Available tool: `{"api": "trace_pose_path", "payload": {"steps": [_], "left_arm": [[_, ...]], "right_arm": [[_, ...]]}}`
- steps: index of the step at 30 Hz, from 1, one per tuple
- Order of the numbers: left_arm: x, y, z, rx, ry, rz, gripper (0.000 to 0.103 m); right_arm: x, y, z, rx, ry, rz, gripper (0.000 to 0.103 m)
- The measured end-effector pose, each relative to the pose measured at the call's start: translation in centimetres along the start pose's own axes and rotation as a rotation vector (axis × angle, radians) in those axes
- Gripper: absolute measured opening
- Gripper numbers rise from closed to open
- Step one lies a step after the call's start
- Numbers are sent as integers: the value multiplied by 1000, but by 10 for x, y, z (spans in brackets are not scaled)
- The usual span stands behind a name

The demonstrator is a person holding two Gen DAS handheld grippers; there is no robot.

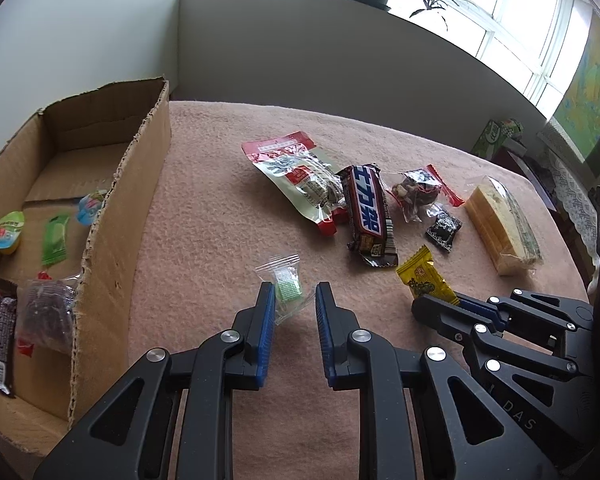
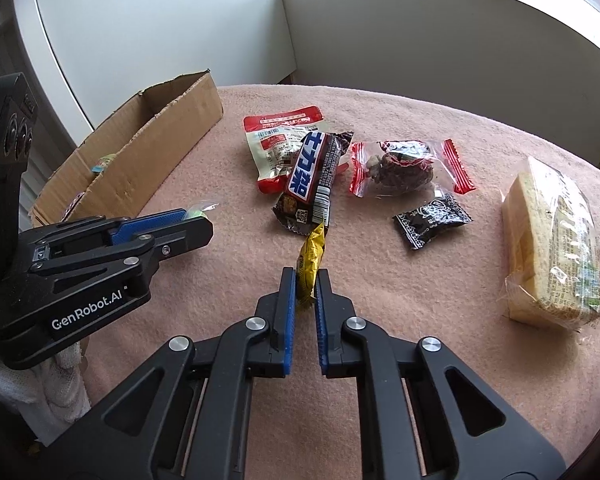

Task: Organize snacks
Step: 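Grasp the small clear green-candy bag with the left gripper while the right grasps the yellow packet, then carry both packets into the box and open both grippers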

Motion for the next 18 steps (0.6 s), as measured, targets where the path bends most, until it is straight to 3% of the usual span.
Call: {"api": "trace_pose_path", "payload": {"steps": [11,18], "left_arm": [[-7,-47,-6,58,-21,76,19],[-13,-82,-34,30,-49,142,19]], "right_arm": [[-23,-41,-14,-22,-19,80,9],[-59,-52,-44,-43,-57,135,9]]}}
Point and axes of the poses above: each gripper's, at about its wrist camera, not at the fingertips, and y roughly the way its jaws point, z to its right, x to its underside, the point moved 6 cm from there along y, roughly the way its jaws point, and after that the axes turned 3 degrees about -y, right-handed, at the moved point
